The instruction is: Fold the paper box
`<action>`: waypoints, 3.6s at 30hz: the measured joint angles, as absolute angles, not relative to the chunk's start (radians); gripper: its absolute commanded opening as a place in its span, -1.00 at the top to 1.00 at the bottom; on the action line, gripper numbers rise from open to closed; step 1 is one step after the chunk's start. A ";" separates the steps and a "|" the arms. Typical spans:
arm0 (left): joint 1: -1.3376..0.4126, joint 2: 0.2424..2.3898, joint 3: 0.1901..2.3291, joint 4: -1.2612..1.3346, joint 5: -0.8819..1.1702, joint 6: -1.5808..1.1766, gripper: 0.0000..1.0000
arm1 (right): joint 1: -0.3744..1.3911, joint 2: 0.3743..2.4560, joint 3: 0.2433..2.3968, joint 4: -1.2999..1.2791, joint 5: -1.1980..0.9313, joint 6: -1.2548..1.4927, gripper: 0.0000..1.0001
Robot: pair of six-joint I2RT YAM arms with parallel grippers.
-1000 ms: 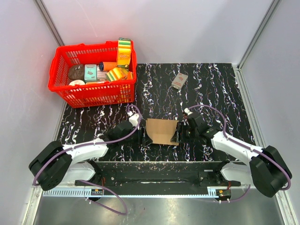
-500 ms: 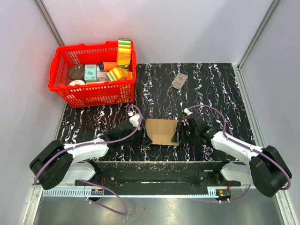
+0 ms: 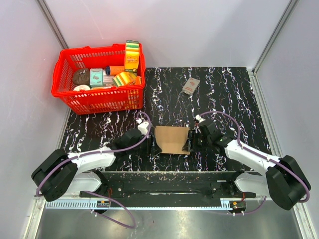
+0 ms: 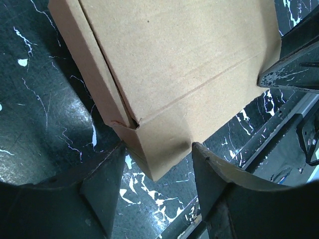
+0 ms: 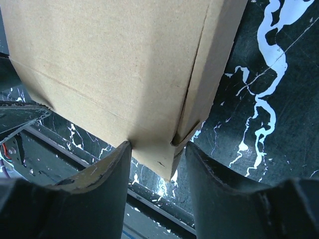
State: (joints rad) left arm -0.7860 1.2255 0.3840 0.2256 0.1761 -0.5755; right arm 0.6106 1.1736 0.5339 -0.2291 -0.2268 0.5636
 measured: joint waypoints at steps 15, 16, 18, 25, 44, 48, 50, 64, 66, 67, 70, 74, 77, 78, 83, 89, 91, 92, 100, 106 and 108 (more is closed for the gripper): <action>-0.786 1.224 0.401 0.195 0.172 -0.566 -0.19 | 0.611 1.169 0.534 -0.229 -0.224 0.553 -0.31; -0.786 1.221 0.403 0.192 0.172 -0.565 -0.20 | 0.611 1.169 0.533 -0.229 -0.222 0.553 -0.33; -0.786 1.214 0.406 0.184 0.172 -0.561 -0.19 | 0.611 1.169 0.534 -0.230 -0.219 0.550 -0.38; -0.777 1.171 0.410 0.151 0.172 -0.546 -0.21 | 0.611 1.162 0.534 -0.242 -0.199 0.542 -0.50; -0.765 1.160 0.413 0.144 0.171 -0.537 -0.21 | 0.611 1.132 0.536 -0.283 -0.191 0.527 -0.20; -0.760 1.160 0.413 0.142 0.172 -0.531 -0.21 | 0.611 1.132 0.537 -0.283 -0.192 0.526 -0.14; -0.760 1.160 0.413 0.141 0.172 -0.531 -0.21 | 0.611 1.132 0.537 -0.283 -0.192 0.525 -0.11; -0.760 1.195 0.426 0.157 0.186 -0.532 -0.20 | 0.611 1.133 0.546 -0.282 -0.196 0.523 -0.09; -0.760 1.200 0.426 0.162 0.189 -0.532 -0.20 | 0.611 1.133 0.547 -0.281 -0.196 0.523 -0.07; -0.760 1.203 0.426 0.165 0.192 -0.532 -0.19 | 0.611 1.133 0.547 -0.280 -0.198 0.524 -0.07; -0.760 1.214 0.426 0.180 0.199 -0.534 -0.19 | 0.611 1.138 0.547 -0.272 -0.204 0.524 -0.07; -0.758 1.224 0.426 0.190 0.204 -0.543 -0.19 | 0.611 1.144 0.547 -0.259 -0.207 0.525 -0.06; -0.758 1.226 0.426 0.194 0.206 -0.549 -0.18 | 0.611 1.145 0.547 -0.255 -0.213 0.526 -0.03; -0.758 1.226 0.426 0.195 0.206 -0.550 -0.18 | 0.611 1.146 0.547 -0.254 -0.214 0.528 -0.02; -0.754 1.226 0.426 0.196 0.206 -0.551 -0.18 | 0.611 1.148 0.547 -0.254 -0.228 0.530 0.01; -0.753 1.226 0.426 0.196 0.206 -0.553 -0.14 | 0.611 1.148 0.547 -0.255 -0.230 0.532 0.02; -0.753 1.226 0.426 0.196 0.206 -0.555 -0.13 | 0.611 1.148 0.547 -0.255 -0.230 0.532 0.02; -0.753 1.226 0.426 0.196 0.206 -0.555 -0.12 | 0.611 1.148 0.547 -0.255 -0.229 0.532 0.03; -0.751 1.226 0.426 0.196 0.206 -0.559 -0.02 | 0.611 1.159 0.546 -0.256 -0.229 0.532 0.03; -0.751 1.226 0.426 0.196 0.207 -0.561 0.06 | 0.611 1.159 0.546 -0.257 -0.227 0.532 0.03; -0.749 1.226 0.426 0.196 0.207 -0.562 0.08 | 0.611 1.159 0.546 -0.259 -0.227 0.532 0.03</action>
State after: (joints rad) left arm -0.7494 1.2263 0.4259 0.1959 0.2066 -0.5621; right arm 0.6106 1.1595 0.5465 -0.2588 -0.2272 0.5320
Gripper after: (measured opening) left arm 0.472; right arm 0.489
